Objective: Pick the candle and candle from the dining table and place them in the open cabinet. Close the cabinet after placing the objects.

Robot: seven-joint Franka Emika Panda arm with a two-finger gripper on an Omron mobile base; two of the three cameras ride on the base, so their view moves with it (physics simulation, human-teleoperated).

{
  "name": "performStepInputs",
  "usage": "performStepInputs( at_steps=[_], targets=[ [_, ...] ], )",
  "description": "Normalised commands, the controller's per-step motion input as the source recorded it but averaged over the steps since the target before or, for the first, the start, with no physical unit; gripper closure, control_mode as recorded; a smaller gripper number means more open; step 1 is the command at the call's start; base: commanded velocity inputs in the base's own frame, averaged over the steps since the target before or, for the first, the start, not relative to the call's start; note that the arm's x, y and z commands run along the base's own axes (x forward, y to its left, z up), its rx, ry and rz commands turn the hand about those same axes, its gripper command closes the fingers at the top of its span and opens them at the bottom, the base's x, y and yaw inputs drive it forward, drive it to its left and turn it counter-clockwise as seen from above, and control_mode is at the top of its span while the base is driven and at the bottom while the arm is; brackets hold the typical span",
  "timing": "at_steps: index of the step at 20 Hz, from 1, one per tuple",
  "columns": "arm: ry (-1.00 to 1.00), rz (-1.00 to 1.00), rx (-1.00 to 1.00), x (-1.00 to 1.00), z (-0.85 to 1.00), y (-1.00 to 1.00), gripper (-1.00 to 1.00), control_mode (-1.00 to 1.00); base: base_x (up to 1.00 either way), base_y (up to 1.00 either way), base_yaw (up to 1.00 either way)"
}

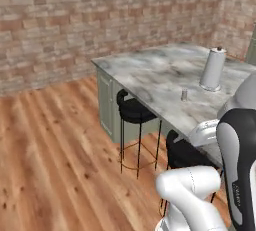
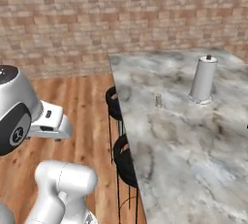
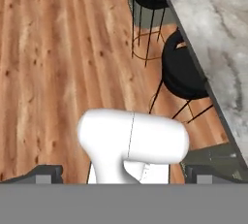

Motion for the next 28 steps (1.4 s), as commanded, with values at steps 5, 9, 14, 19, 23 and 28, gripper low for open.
performStepInputs(
  at_steps=[5,9,14,19,23,28],
  targets=[
    [0.0,0.0,0.0,0.0,0.0,0.0,-1.0,1.0,0.55,0.05,-0.64],
    [0.0,0.0,0.0,0.0,0.0,0.0,-1.0,1.0,0.25,0.16,-0.55],
    [0.0,0.0,0.0,0.0,0.0,0.0,-1.0,1.0,0.36,0.05,-0.65],
    [0.0,0.0,0.0,0.0,0.0,0.0,-1.0,1.0,0.2,0.28,-0.59],
    [0.0,0.0,0.0,0.0,0.0,0.0,-1.0,1.0,0.0,0.66,-0.22],
    [0.0,0.0,0.0,0.0,0.0,0.0,-1.0,1.0,-0.05,0.64,-0.12]
  ],
)
